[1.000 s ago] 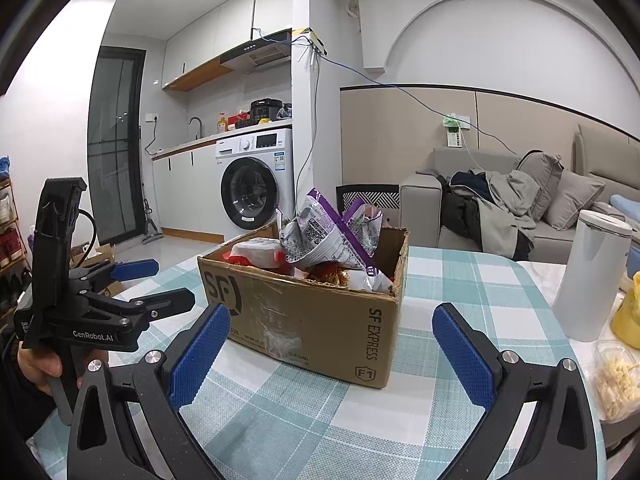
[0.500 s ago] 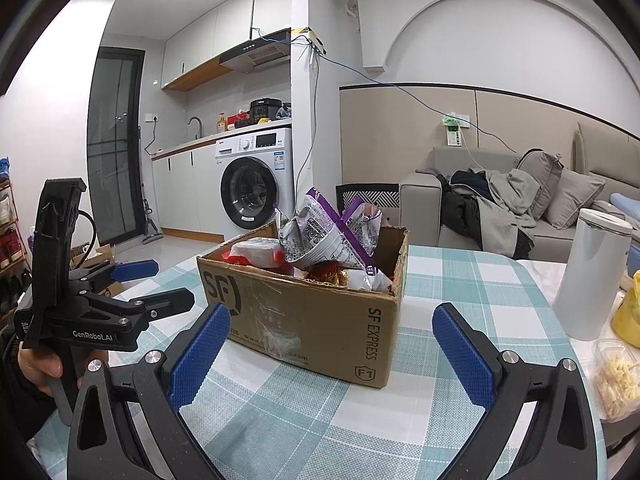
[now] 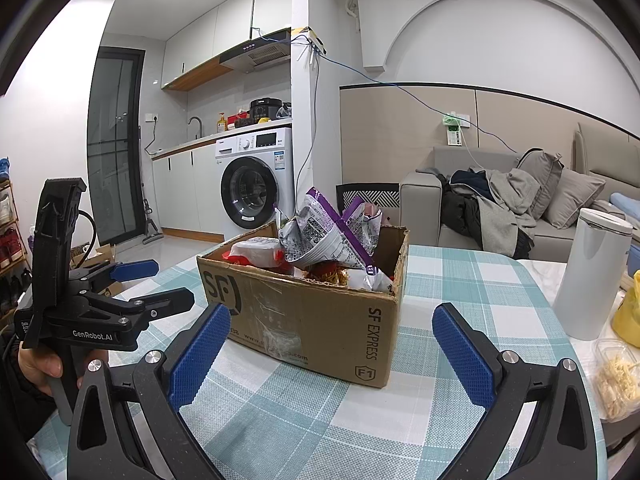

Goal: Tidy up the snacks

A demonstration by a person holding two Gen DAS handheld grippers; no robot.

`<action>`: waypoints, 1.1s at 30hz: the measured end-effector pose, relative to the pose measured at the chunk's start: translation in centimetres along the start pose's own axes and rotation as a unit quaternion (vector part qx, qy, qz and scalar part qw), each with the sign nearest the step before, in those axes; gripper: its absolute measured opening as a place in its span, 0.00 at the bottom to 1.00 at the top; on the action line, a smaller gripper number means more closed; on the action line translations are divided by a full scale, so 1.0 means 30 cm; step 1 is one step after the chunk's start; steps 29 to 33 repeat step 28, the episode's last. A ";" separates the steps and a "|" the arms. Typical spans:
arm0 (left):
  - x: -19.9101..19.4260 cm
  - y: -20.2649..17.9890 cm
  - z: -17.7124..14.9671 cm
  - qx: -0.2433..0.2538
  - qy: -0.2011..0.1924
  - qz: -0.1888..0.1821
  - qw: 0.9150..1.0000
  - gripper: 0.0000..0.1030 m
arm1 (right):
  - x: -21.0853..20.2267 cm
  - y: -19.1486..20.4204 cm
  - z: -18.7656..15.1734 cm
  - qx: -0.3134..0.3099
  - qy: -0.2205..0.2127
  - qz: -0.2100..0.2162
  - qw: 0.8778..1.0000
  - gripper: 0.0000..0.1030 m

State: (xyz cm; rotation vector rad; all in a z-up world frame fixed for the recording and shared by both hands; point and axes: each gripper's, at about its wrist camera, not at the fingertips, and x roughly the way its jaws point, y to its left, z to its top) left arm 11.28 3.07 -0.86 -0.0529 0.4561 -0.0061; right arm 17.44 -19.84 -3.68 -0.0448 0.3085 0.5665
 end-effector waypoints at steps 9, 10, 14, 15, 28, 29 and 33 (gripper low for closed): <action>0.000 0.001 0.000 0.000 0.000 0.000 1.000 0.99 | 0.001 -0.001 -0.001 0.000 0.000 0.000 1.000 1.00; 0.000 0.001 0.000 0.000 0.000 0.000 1.000 0.99 | 0.001 -0.001 -0.001 0.000 0.000 0.000 1.000 1.00; 0.000 0.001 0.000 -0.001 0.000 0.000 1.000 0.99 | 0.002 -0.001 -0.001 0.000 0.000 0.001 1.000 1.00; 0.001 0.001 0.000 0.000 0.000 0.000 1.000 0.99 | 0.002 -0.001 -0.001 0.000 0.000 0.001 1.000 1.00; -0.002 0.002 -0.001 -0.002 -0.003 -0.001 1.000 0.99 | 0.004 -0.001 -0.001 0.000 0.000 0.001 1.000 1.00; -0.002 0.002 -0.001 -0.002 -0.003 -0.001 1.000 0.99 | 0.004 -0.001 -0.001 0.000 0.000 0.001 1.000 1.00; -0.002 0.002 -0.001 -0.002 -0.003 -0.001 1.000 0.99 | 0.004 -0.001 -0.001 0.000 0.000 0.001 1.000 1.00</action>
